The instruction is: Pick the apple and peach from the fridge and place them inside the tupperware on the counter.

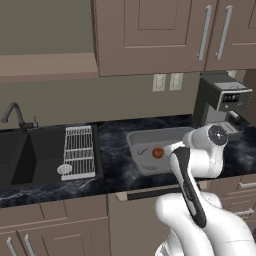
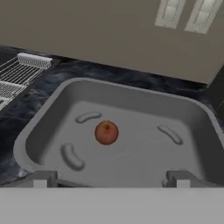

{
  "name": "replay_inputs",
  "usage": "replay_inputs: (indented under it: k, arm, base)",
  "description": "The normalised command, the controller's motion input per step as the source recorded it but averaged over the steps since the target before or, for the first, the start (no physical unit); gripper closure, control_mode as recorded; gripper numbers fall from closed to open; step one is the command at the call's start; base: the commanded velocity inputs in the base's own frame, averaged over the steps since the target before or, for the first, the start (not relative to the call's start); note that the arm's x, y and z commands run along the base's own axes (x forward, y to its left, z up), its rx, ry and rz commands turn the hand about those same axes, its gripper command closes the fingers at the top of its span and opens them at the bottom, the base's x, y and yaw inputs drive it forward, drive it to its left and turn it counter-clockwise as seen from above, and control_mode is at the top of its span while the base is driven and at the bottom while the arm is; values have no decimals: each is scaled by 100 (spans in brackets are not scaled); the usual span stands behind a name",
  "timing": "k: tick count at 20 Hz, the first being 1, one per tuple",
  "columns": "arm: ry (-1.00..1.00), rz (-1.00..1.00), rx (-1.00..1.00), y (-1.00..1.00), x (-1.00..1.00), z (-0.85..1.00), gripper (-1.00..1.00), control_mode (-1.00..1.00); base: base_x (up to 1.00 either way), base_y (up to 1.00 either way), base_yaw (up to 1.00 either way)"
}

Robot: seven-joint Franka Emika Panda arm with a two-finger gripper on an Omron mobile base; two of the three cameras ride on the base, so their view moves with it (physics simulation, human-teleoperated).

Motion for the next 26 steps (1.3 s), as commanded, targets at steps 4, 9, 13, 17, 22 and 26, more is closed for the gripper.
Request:
replay_inputs:
  k: [4, 9, 13, 17, 22, 26]
  arm:
    - [22, -1, 0, -1, -61, 100, -100, -100]
    - [17, 0, 0, 0, -42, 100, -100, -100]
    - [2, 0, 0, 10, -55, 31, -100, -100]
    - [-5, 0, 0, 13, -66, 12, -100, -100]
    - [-11, 3, -1, 5, -83, -22, -100, -100]
    - [-1, 2, 0, 0, -19, -9, -100, 100]
  base:
    - [0, 0, 0]
    - [0, 0, 0]
    - [0, 0, 0]
    - [0, 0, 0]
    - [0, 0, 0]
    - [-58, -5, 5]
